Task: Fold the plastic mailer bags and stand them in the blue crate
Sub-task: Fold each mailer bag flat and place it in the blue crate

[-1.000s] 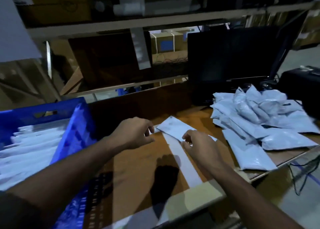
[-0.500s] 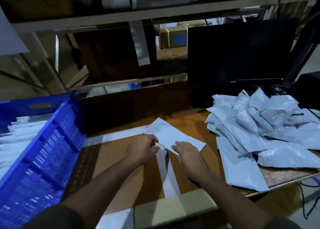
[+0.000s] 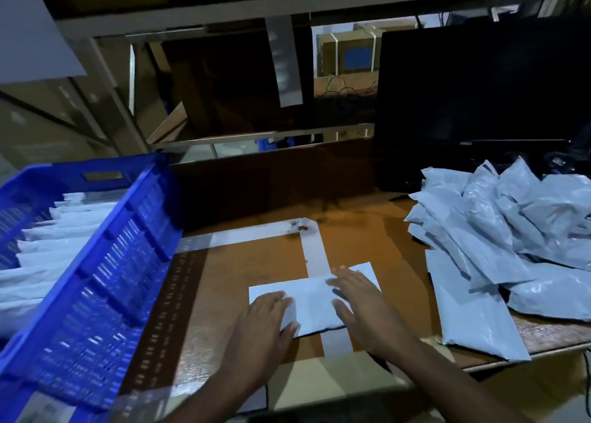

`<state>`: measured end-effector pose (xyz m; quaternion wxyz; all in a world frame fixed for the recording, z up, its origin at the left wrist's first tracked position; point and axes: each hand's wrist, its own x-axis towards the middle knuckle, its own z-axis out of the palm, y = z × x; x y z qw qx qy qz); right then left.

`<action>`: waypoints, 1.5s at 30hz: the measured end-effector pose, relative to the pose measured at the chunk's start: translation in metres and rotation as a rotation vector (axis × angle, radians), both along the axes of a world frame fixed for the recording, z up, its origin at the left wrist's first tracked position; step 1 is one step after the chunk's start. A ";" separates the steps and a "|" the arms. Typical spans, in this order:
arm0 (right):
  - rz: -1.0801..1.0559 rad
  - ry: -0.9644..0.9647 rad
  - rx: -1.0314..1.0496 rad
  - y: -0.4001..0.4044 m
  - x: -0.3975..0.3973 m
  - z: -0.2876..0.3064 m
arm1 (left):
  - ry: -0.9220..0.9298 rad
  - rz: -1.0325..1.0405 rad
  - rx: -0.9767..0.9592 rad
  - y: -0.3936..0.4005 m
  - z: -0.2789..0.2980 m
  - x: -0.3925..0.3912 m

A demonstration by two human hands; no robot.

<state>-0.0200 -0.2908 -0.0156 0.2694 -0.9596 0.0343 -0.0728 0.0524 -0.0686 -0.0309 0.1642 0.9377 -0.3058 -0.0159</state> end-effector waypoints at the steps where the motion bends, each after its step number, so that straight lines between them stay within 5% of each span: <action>1: -0.016 0.034 -0.075 0.006 0.005 -0.003 | -0.019 0.018 -0.010 0.001 -0.001 -0.001; 4: -0.026 0.131 -0.258 0.022 0.009 -0.024 | -0.044 0.008 -0.063 -0.005 -0.003 -0.007; 13: -0.087 0.231 -0.339 0.036 0.009 -0.035 | -0.083 -0.101 0.090 -0.024 -0.032 0.000; 40: -0.235 0.238 -0.323 0.017 -0.006 -0.040 | -0.007 0.096 0.173 0.000 -0.024 0.012; 45: -0.349 0.156 -0.004 0.011 0.005 -0.018 | 0.030 0.109 0.170 0.006 -0.018 0.020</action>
